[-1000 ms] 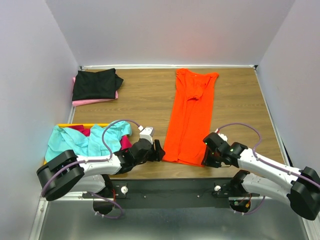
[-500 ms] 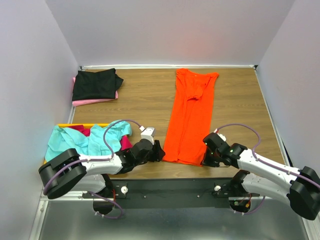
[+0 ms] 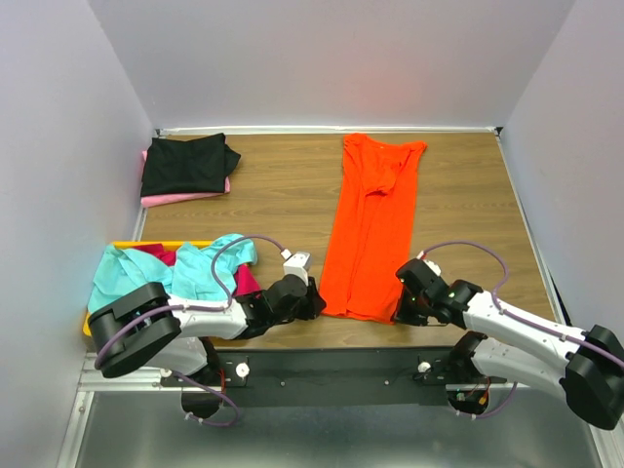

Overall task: Fold and stack the t-shirts
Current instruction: Fold the tshirt

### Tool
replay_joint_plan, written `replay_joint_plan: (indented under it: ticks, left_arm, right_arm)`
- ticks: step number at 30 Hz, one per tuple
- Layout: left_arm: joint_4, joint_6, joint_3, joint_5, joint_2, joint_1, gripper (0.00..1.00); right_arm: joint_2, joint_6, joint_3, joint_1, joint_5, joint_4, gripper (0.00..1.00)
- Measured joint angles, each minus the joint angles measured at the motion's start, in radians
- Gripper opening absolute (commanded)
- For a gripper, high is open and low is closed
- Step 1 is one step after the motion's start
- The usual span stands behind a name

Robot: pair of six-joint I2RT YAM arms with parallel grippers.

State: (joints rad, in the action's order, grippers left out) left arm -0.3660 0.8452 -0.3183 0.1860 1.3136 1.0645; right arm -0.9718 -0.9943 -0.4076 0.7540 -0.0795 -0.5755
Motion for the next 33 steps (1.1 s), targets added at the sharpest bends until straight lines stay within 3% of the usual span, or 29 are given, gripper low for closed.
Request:
replay_joint_plan:
  ticks: [2,6,20,33]
  left_arm:
    - [0.000,0.007,-0.003,0.000,0.009,0.002,0.22]
    - [-0.001,0.022,-0.007,0.003,0.024,0.011,0.00]
    - [0.039,0.030,-0.087,0.085,0.047,0.020,0.00]
    - [-0.116,-0.061,-0.241,0.101,0.196,-0.080,0.00]
  right_arm:
    - [0.006,0.000,0.003,0.000,0.000,0.002,0.01]
    - [0.017,0.000,0.008,0.000,0.000,0.004,0.01]
    - [0.169,-0.008,-0.006,0.000,-0.055,-0.009,0.00]
    - [0.028,0.030,-0.135,0.000,-0.340,0.010,0.01]
